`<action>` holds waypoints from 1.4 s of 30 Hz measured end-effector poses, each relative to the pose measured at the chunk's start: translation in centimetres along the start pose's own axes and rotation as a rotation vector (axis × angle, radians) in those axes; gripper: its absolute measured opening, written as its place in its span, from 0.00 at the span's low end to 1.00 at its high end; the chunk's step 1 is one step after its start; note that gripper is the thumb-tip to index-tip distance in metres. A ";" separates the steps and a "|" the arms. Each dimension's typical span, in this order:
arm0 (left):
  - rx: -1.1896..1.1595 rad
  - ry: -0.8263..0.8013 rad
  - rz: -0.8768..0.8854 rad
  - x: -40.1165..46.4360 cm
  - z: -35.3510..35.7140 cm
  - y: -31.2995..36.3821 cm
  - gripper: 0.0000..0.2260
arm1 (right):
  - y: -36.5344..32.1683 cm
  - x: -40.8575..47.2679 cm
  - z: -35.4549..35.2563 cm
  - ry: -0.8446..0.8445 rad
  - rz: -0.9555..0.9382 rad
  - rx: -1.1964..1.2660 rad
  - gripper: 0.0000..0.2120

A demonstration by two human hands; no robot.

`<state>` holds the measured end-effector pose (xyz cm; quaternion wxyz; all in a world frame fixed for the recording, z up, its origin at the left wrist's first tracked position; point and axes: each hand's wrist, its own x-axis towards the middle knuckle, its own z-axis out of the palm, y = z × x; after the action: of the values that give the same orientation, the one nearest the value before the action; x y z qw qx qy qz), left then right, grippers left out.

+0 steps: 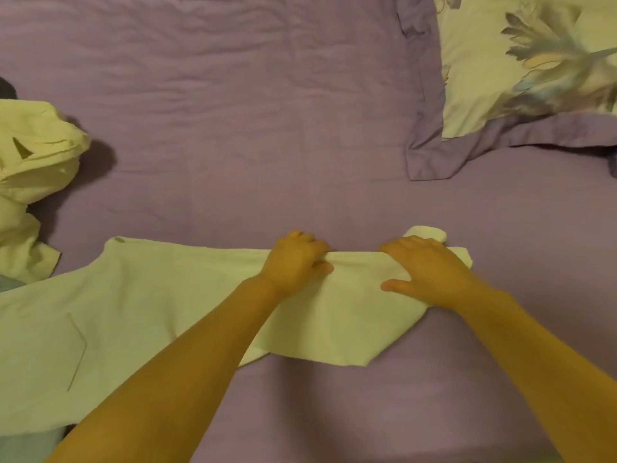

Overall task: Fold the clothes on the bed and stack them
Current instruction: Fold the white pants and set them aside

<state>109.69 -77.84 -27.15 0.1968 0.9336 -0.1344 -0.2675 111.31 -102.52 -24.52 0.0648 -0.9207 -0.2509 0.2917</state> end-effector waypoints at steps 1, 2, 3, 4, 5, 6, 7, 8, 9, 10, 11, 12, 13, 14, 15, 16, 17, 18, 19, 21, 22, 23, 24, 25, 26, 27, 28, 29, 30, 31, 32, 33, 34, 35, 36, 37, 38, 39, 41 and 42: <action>-0.070 -0.019 0.001 -0.2 -0.4 0.1 0.16 | 0.5 -0.8 0.0 -0.020 0.007 0.000 0.29; -0.156 -0.022 -0.008 -0.5 -0.8 0.2 0.15 | 1.0 -1.6 0.2 -0.024 0.019 0.008 0.30; -0.240 -0.014 -0.015 -0.9 -1.2 0.2 0.14 | 1.4 -2.3 0.4 -0.018 0.040 0.022 0.30; -0.317 -0.004 -0.029 -1.3 -1.5 0.4 0.13 | 1.7 -3.0 0.7 0.022 0.047 0.036 0.29; -0.387 0.019 -0.049 -1.7 -1.8 0.5 0.13 | 2.0 -3.6 0.8 0.082 0.041 0.022 0.27; -0.436 0.050 -0.073 -1.8 -2.1 0.6 0.12 | 2.4 -4.0 1.2 0.150 0.047 0.000 0.24; -0.470 0.080 -0.095 -1.9 -2.3 0.7 0.11 | 2.7 -4.3 1.5 0.202 0.082 0.003 0.21; -0.503 0.105 -0.115 -1.8 -2.5 0.8 0.10 | 3.0 -4.4 1.7 0.248 0.121 0.027 0.18; -0.540 0.117 -0.140 -1.6 -2.7 1.0 0.08 | 3.2 -4.5 1.8 0.264 0.155 0.076 0.17; -0.562 0.102 -0.155 -1.3 -2.9 1.3 0.06 | 3.3 -4.4 2.1 0.304 0.173 0.128 0.17; -0.538 0.060 -0.143 -1.0 -3.1 1.8 0.07 | 3.3 -4.4 2.1 0.340 0.188 0.190 0.15; -0.459 -0.008 -0.095 -0.5 -3.2 2.6 0.10 | 3.4 -4.4 2.3 0.385 0.196 0.255 0.14; -0.351 -0.079 -0.034 -0.1 -3.1 3.5 0.16 | 3.3 -4.5 2.1 0.417 0.199 0.314 0.13; -0.258 -0.122 0.023 0.3 -2.8 4.5 0.20 | 3.2 -4.6 1.9 0.458 0.190 0.361 0.13; -0.207 -0.128 0.060 0.7 -2.5 5.6 0.22 | 2.9 -4.7 1.3 0.497 0.187 0.406 0.12; -0.194 -0.108 0.080 1.0 -2.3 6.8 0.21 | 2.8 -4.9 1.0 0.540 0.192 0.459 0.11; -0.202 -0.076 0.098 1.2 -2.2 7.7 0.20 | 2.6 -5.2 0.4 0.569 0.203 0.522 0.09; -0.219 -0.044 0.123 1.2 -2.2 8.5 0.18 | 2.6 -5.4 0.1 0.586 0.196 0.568 0.08; -0.244 -0.019 0.146 1.1 -2.4 9.0 0.15 | 2.6 -5.6 -0.2 0.587 0.179 0.579 0.09; -0.339 0.018 0.172 0.7 -2.9 9.3 0.13 | 2.8 -5.9 -0.8 0.546 0.137 0.583 0.14; -0.394 0.036 0.175 0.4 -3.4 9.2 0.12 | 3.0 -5.9 -1.1 0.516 0.118 0.611 0.17; -0.446 0.048 0.174 0.0 -4.1 9.0 0.12 | 3.0 -6.0 -1.6 0.491 0.097 0.654 0.21; -0.501 0.054 0.172 -0.3 -4.9 8.8 0.11 | 3.0 -6.1 -2.0 0.473 0.074 0.703 0.25; -0.549 0.055 0.173 -0.7 -5.7 8.7 0.11 | 2.8 -6.2 -2.6 0.458 0.052 0.749 0.30; -0.584 0.054 0.175 -0.9 -6.7 8.6 0.10 | 2.6 -6.3 -3.1 0.449 0.034 0.787 0.35; -0.609 0.050 0.176 -1.2 -7.6 8.6 0.09 | 2.4 -6.4 -3.8 0.443 0.020 0.806 0.38; -0.635 0.040 0.169 -1.5 -8.5 8.6 0.09 | 2.1 -6.5 -4.5 0.447 0.005 0.799 0.38; -0.670 0.024 0.157 -1.7 -9.3 8.7 0.08 | 2.0 -6.6 -5.3 0.458 -0.013 0.776 0.36; -0.711 0.006 0.143 -2.0 -10.1 8.8 0.07 | 1.9 -6.6 -5.9 0.464 -0.035 0.751 0.32; -0.752 -0.005 0.134 -2.3 -10.7 8.8 0.07 | 1.9 -6.5 -6.5 0.463 -0.054 0.727 0.29; -0.785 -0.006 0.130 -2.6 -11.3 8.9 0.07 | 1.7 -6.4 -7.1 0.453 -0.069 0.704 0.26; -0.817 0.004 0.125 -2.9 -11.7 8.9 0.07 | 1.5 -6.4 -7.5 0.439 -0.075 0.705 0.25; -0.853 0.017 0.114 -3.2 -12.1 8.9 0.07 | 1.3 -6.3 -7.9 0.424 -0.059 0.743 0.25; -0.888 0.030 0.098 -3.5 -12.4 8.8 0.07 | 1.0 -6.3 -8.4 0.411 -0.031 0.825 0.25; -0.913 0.039 0.079 -3.7 -12.7 8.8 0.06 | 0.6 -6.3 -8.8 0.413 -0.020 0.931 0.22; -0.917 0.047 0.059 -3.8 -12.8 8.8 0.06 | 0.2 -6.2 -9.2 0.439 -0.021 1.025 0.17; -0.898 0.051 0.041 -3.9 -13.0 9.0 0.07 | -0.3 -6.1 -9.5 0.474 -0.009 1.082 0.11; -0.856 0.053 0.033 -3.8 -13.0 9.2 0.09 | -0.6 -5.9 -9.6 0.511 0.020 1.105 0.11; -0.766 0.059 0.051 -3.6 -12.7 10.1 0.12 | -1.5 -5.5 -9.6 0.555 0.096 1.041 0.13; -0.706 0.065 0.076 -3.4 -12.4 10.7 0.15 | -1.9 -5.4 -9.4 0.572 0.128 0.988 0.11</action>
<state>112.18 -82.42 -11.30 0.5214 0.8103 -0.0618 -0.2601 112.04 -103.27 -13.56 0.5350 -0.8367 -0.0012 0.1169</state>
